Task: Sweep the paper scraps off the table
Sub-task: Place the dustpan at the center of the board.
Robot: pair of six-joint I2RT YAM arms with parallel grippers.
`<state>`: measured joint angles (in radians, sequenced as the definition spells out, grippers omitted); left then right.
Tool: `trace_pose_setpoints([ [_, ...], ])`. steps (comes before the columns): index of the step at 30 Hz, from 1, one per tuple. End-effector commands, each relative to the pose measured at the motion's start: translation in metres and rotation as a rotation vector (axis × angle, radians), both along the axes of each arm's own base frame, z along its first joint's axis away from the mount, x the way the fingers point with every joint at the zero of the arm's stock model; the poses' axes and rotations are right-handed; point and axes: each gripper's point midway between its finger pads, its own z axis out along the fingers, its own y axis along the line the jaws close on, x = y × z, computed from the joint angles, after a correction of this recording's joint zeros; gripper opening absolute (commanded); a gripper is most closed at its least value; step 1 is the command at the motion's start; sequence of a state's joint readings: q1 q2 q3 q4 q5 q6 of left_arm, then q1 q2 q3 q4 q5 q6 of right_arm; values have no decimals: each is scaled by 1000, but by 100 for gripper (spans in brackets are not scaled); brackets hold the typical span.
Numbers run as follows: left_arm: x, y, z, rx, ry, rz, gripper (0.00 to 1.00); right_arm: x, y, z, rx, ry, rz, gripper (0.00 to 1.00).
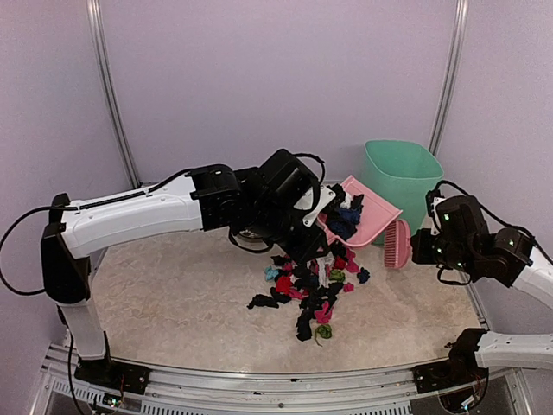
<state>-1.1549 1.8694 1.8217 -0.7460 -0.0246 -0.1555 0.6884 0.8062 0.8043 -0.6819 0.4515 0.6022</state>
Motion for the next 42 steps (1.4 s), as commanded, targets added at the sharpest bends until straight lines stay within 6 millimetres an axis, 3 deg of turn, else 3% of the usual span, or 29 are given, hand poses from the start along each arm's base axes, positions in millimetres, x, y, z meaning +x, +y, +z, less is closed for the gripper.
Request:
trace_pose_setpoints([
  [1, 8, -32, 23, -87, -10, -120, 0, 1, 2, 1, 89, -20, -19, 0],
  [2, 11, -35, 20, -88, -5, -131, 0, 0, 2, 0, 95, -21, -19, 0],
  [10, 23, -69, 51, -241, 23, -276, 0, -4, 4, -10, 145, -13, -20, 0],
  [15, 34, -74, 61, -273, 8, -284, 0, -7, -1, -7, 162, -32, -35, 0],
  [19, 43, -67, 60, -258, 8, -247, 0, -6, -4, 3, 163, -71, -42, 0],
  [23, 51, -48, 49, -199, -15, -162, 0, -5, -20, 13, 89, -87, -101, 0],
  [31, 42, 7, 20, -114, -6, -30, 0, -1, 27, 13, 51, -69, 187, 0],
  [42, -6, 83, -77, 106, 178, 47, 0, 3, 52, 16, -30, -64, 346, 0],
])
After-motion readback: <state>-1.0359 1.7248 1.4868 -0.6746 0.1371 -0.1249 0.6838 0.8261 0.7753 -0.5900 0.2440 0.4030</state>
